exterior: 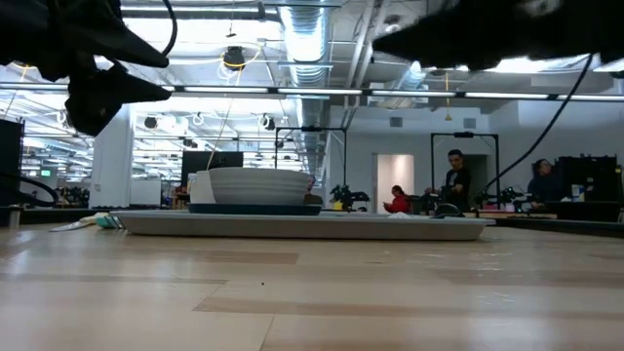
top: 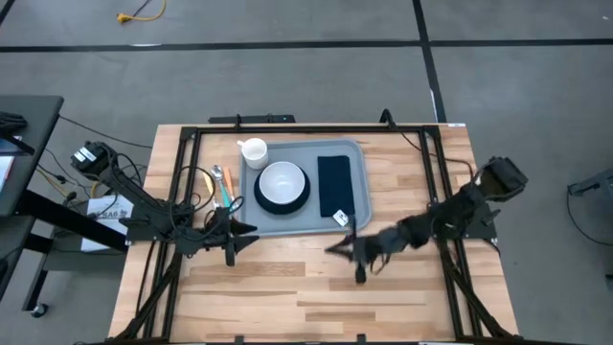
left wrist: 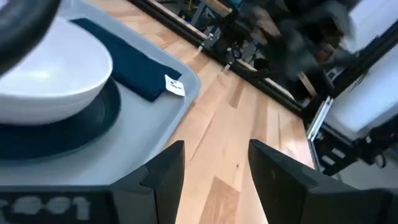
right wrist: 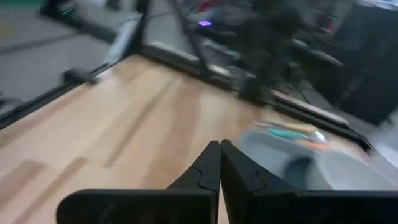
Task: Set up tray
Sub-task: Put the orange fork on the black napkin
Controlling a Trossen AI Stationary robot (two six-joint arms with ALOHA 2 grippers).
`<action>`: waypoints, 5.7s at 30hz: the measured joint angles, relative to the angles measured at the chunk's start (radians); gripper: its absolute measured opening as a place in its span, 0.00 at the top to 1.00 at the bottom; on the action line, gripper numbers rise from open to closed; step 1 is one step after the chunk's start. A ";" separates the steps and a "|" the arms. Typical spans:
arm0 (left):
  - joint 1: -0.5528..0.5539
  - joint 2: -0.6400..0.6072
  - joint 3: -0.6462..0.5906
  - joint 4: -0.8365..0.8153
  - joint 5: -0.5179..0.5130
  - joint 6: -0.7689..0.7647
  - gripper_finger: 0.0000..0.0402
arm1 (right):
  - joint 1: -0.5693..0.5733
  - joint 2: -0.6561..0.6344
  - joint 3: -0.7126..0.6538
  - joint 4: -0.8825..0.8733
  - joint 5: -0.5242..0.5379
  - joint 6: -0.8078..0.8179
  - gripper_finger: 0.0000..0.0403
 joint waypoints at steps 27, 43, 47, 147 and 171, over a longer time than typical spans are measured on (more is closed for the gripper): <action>0.230 0.142 0.931 -1.775 0.168 -0.497 0.58 | 0.205 -0.202 -0.406 0.658 0.850 0.215 0.99; 0.630 0.161 0.853 -1.840 0.330 -0.315 0.58 | 0.205 -0.202 -0.405 0.648 0.847 0.192 0.99; 0.722 0.163 0.793 -1.762 0.382 -0.246 0.58 | 0.205 -0.202 -0.405 0.647 0.847 0.191 0.99; 0.982 0.385 0.265 -0.917 0.244 -0.221 0.93 | 0.205 -0.202 -0.405 0.626 0.848 0.189 0.99; 0.823 -0.087 0.268 -0.973 0.067 -0.210 0.93 | 0.205 -0.202 -0.404 0.627 0.837 0.174 0.99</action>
